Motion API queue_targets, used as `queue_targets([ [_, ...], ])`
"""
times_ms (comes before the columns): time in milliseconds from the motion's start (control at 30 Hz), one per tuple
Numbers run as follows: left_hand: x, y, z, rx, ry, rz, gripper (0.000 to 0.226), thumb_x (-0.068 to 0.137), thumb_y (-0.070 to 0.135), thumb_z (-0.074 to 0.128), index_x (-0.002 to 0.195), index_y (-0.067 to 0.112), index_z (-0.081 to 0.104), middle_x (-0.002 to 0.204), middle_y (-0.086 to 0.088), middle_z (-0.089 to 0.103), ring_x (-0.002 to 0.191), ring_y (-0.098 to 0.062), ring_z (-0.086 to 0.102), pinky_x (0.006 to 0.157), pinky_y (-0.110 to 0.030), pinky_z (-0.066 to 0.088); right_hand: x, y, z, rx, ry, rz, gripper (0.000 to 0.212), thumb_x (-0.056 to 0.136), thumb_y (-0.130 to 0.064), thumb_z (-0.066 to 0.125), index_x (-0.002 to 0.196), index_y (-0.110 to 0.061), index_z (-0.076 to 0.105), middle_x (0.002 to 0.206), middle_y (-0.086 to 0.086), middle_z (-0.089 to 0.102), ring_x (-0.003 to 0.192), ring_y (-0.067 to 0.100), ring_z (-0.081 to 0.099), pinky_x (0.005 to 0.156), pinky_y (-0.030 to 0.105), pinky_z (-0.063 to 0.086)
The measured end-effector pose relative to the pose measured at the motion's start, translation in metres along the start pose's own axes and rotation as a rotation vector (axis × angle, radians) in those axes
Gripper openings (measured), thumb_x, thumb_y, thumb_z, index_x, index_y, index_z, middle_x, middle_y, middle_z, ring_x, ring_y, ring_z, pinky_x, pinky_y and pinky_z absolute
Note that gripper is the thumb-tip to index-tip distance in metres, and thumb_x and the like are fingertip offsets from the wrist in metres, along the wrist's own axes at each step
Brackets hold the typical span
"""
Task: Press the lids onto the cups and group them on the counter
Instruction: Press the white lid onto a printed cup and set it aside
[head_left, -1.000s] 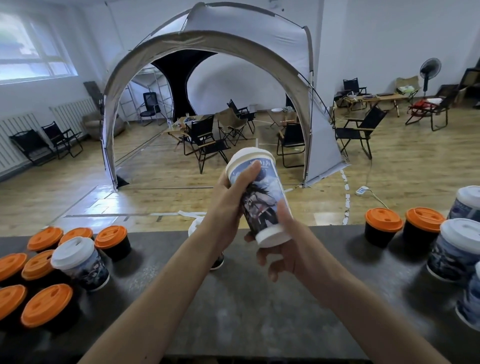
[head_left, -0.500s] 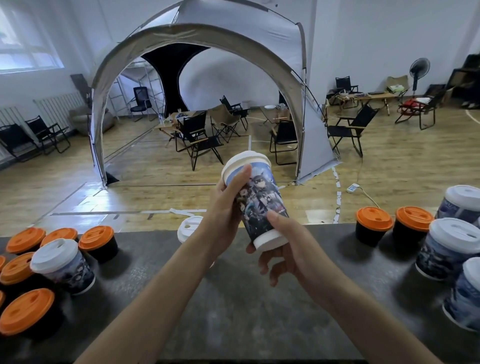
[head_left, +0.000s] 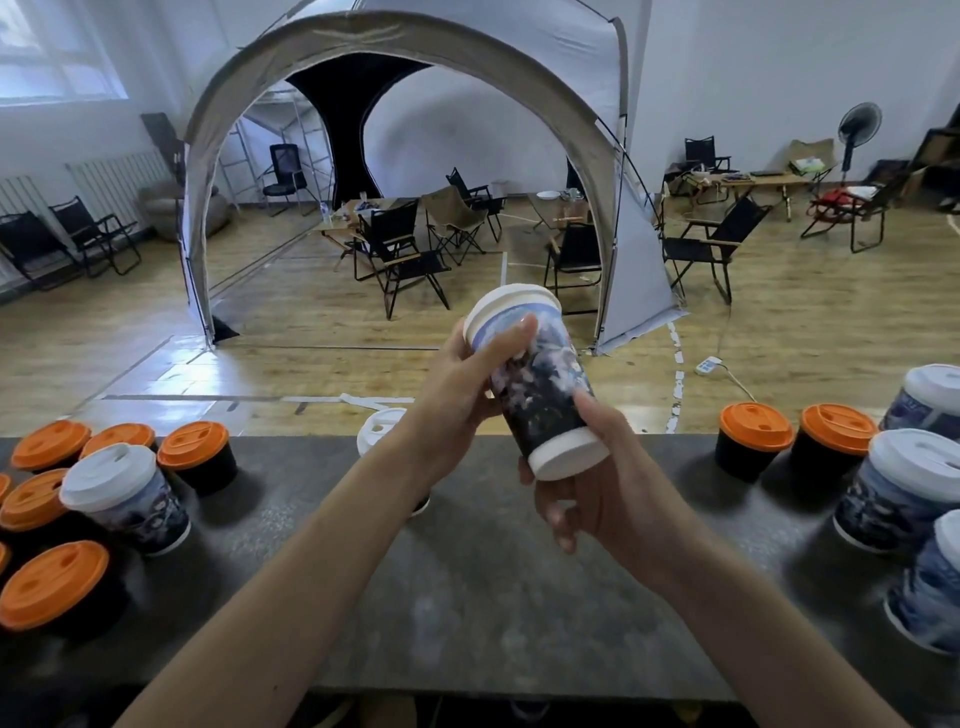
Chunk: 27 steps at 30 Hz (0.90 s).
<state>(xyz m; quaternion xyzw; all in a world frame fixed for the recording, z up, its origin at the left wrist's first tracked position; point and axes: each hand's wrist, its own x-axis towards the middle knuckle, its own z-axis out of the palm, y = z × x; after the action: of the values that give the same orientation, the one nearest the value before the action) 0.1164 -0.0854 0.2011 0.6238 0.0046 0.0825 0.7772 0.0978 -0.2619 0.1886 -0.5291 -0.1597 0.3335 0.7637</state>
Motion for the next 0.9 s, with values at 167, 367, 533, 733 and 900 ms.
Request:
queue_targets([
  [167, 0.000, -0.003, -0.003, -0.028, -0.117, 0.019, 0.069, 0.090, 0.042, 0.065, 0.142, -0.001, 0.049, 0.133, -0.027, 0.061, 0.113, -0.036, 0.063, 0.085, -0.044, 0.057, -0.003, -0.003, 0.000, 0.448, -0.199, 0.121, 0.069, 0.090, -0.068, 0.036, 0.128, -0.011, 0.042, 0.073, 0.004, 0.056, 0.046, 0.010, 0.047, 0.034, 0.021, 0.038],
  [367, 0.002, -0.005, -0.004, 0.078, 0.124, -0.007, 0.074, 0.079, 0.046, 0.082, 0.136, 0.006, 0.056, 0.116, -0.015, 0.074, 0.093, -0.026, 0.074, 0.068, -0.037, 0.060, 0.000, -0.004, -0.005, -0.139, 0.064, -0.009, 0.073, 0.088, -0.072, 0.042, 0.112, -0.006, 0.063, 0.086, 0.013, 0.067, 0.056, 0.019, 0.056, 0.044, 0.024, 0.043],
  [533, 0.005, -0.009, 0.004, 0.040, 0.006, -0.143, 0.084, 0.078, 0.061, 0.071, 0.134, -0.001, 0.057, 0.107, -0.017, 0.071, 0.096, -0.033, 0.065, 0.085, -0.045, 0.051, 0.000, 0.000, 0.003, 0.051, -0.003, 0.104, 0.059, 0.095, -0.064, 0.041, 0.107, -0.011, 0.063, 0.081, 0.010, 0.068, 0.046, 0.013, 0.049, 0.038, 0.020, 0.038],
  [733, 0.009, -0.015, 0.004, -0.022, -0.062, -0.220, 0.052, 0.098, 0.057, 0.052, 0.112, 0.010, 0.070, 0.101, -0.011, 0.071, 0.087, -0.024, 0.067, 0.084, -0.038, 0.049, 0.000, 0.000, 0.006, 0.018, -0.001, 0.071, 0.065, 0.090, -0.072, 0.044, 0.105, -0.013, 0.066, 0.081, 0.012, 0.070, 0.046, 0.013, 0.053, 0.040, 0.021, 0.042],
  [900, 0.008, -0.015, 0.005, 0.000, -0.020, -0.204, 0.053, 0.096, 0.053, 0.058, 0.117, 0.005, 0.065, 0.100, -0.013, 0.071, 0.084, -0.025, 0.068, 0.081, -0.039, 0.053, 0.002, 0.001, 0.000, -0.009, -0.018, 0.102, 0.064, 0.093, -0.069, 0.044, 0.113, -0.011, 0.064, 0.089, 0.015, 0.072, 0.051, 0.015, 0.057, 0.042, 0.022, 0.045],
])
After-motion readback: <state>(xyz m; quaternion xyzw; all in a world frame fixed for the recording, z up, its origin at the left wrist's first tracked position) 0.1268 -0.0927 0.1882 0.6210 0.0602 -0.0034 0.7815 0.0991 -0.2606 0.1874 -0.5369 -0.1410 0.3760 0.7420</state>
